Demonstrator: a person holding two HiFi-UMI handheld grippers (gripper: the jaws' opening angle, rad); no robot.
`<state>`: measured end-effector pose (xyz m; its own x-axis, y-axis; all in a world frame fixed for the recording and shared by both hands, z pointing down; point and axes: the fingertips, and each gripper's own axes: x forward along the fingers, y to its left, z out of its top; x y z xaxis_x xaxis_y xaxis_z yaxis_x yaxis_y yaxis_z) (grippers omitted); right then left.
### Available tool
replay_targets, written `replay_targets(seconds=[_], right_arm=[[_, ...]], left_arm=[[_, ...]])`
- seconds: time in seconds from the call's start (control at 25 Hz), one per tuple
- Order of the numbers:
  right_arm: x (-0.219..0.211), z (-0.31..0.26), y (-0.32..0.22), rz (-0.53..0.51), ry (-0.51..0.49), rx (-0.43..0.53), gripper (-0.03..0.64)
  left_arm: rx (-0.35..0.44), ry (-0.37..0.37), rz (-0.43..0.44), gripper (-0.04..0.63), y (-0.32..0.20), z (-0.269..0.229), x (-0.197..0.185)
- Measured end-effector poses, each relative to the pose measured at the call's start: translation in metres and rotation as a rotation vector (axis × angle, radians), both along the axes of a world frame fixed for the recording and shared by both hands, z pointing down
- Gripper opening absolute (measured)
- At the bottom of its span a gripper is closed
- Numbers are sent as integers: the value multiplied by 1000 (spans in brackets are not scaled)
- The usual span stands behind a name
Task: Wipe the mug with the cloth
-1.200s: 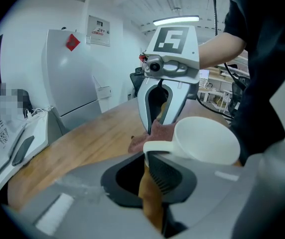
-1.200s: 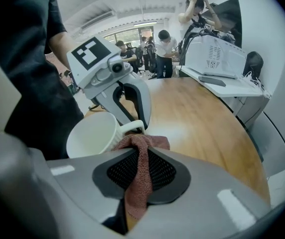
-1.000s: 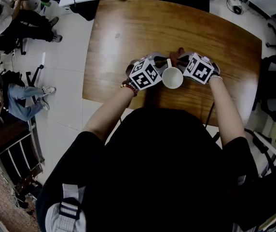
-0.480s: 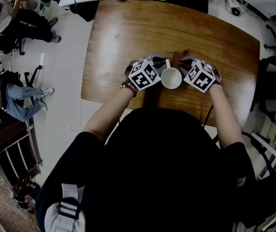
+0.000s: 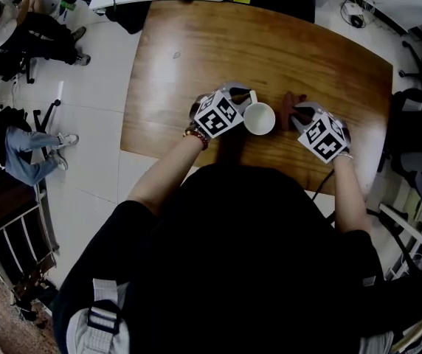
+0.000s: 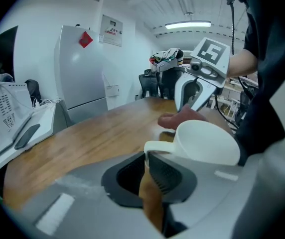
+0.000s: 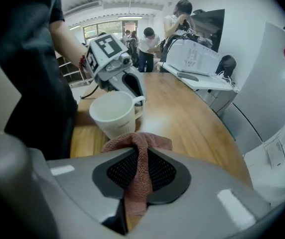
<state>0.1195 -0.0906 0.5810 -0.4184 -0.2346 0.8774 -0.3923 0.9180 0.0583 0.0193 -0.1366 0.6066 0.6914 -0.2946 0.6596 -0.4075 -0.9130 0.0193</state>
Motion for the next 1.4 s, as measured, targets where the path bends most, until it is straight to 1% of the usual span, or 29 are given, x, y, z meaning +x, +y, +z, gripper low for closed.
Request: replay_targets(seconds=[0.12,0.2,0.24,0.36,0.48,0.52,0.64,0.72,0.8,0.88,0.92,1.0,1.08,1.12,1.16,1.2,1.28,1.32,1.4], right_arm=[[8,27,27,-48,93,-37,51],[9,48,37,-53,146,-21,51],[8,55,37,-38,151,-1,52],[6,60,34,46,103,38,57],[10,57,32,85,73,55,71],[11,56,31,95,62,58,83],[18,54,31,149,21,54,157],[23,53,33,198,-8,46,184],[27,48,34,257,-41,58,197],[32,35,35,336,-93,110,207],[34,22,34,381,-133,151,207],[36,-14,31,478,-262,236,207],[35,-56,28,555,-424,322,207],[32,-77,27,570,-493,366,207],[29,-95,27,567,-543,408,207],[25,-110,28,553,-572,445,207],[14,-134,31,513,-591,503,207],[8,-146,32,491,-606,527,206],[-3,-171,33,462,-674,566,205]], left_arm=[[-10,10,-16,29,0,3,-1],[-16,12,-24,29,1,5,-2],[-14,9,-20,29,1,4,-2],[-13,10,0,29,4,4,-2],[-10,18,23,47,7,4,-3],[-6,19,26,59,7,4,-5],[5,8,36,119,9,6,-13],[2,-4,42,141,14,12,-22],[-27,3,14,164,21,17,-36],[-39,19,-33,167,28,16,-52],[-31,35,-59,167,32,10,-59],[7,91,-124,167,37,-12,-71],[33,197,-219,167,39,-43,-80],[32,263,-273,166,41,-57,-82],[26,326,-318,166,43,-69,-82],[21,376,-348,166,47,-79,-81],[46,432,-352,166,55,-99,-71],[77,447,-334,166,56,-111,-65],[148,471,-292,166,55,-140,-53]])
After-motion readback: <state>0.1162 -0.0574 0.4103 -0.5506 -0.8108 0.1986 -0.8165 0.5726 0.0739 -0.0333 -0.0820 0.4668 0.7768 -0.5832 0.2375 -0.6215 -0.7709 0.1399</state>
